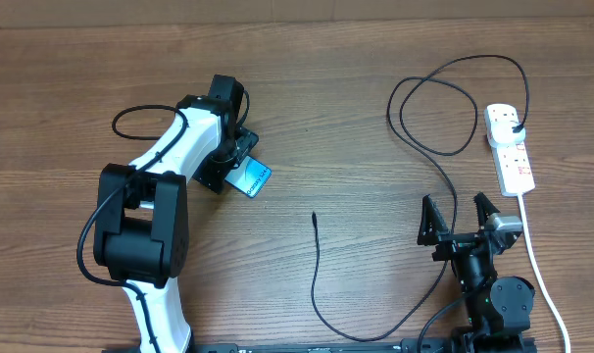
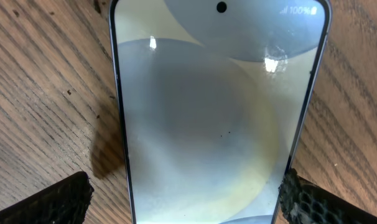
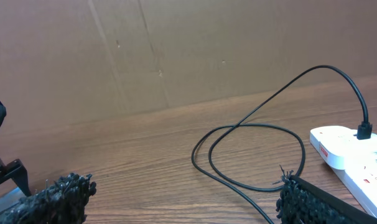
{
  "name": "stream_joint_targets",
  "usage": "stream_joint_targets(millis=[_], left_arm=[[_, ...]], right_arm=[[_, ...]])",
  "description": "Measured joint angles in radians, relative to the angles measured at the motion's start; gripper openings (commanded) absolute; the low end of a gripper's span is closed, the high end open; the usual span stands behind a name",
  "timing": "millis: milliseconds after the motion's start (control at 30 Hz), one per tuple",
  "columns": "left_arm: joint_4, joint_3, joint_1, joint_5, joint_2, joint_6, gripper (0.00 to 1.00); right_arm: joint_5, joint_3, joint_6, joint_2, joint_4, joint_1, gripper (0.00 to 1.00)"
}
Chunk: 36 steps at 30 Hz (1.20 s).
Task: Plug charger to phone and switch on socket
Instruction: 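Close the left gripper on the phone's bottom edge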
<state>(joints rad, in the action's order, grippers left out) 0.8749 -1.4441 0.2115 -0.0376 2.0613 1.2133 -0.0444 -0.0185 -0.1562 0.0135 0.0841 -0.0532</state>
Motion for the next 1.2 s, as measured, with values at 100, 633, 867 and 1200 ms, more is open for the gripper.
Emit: stream_joint_targets(millis=[100, 633, 867, 1200], left_arm=[[0.000, 0.000, 0.000, 0.000, 0.000, 0.012, 1.00], [-0.019, -0.001, 0.002, 0.001, 0.020, 0.016, 1.00], [-0.019, -0.001, 0.003, 0.001, 0.020, 0.015, 1.00], [-0.019, -0.001, 0.002, 0.007, 0.020, 0.015, 1.00]], right_arm=[[0.000, 0.000, 0.000, 0.000, 0.000, 0.000, 1.00], [0.000, 0.000, 0.000, 0.000, 0.000, 0.000, 1.00], [0.000, 0.000, -0.001, 0.000, 0.000, 0.000, 1.00], [0.000, 0.000, 0.000, 0.000, -0.001, 0.000, 1.00]])
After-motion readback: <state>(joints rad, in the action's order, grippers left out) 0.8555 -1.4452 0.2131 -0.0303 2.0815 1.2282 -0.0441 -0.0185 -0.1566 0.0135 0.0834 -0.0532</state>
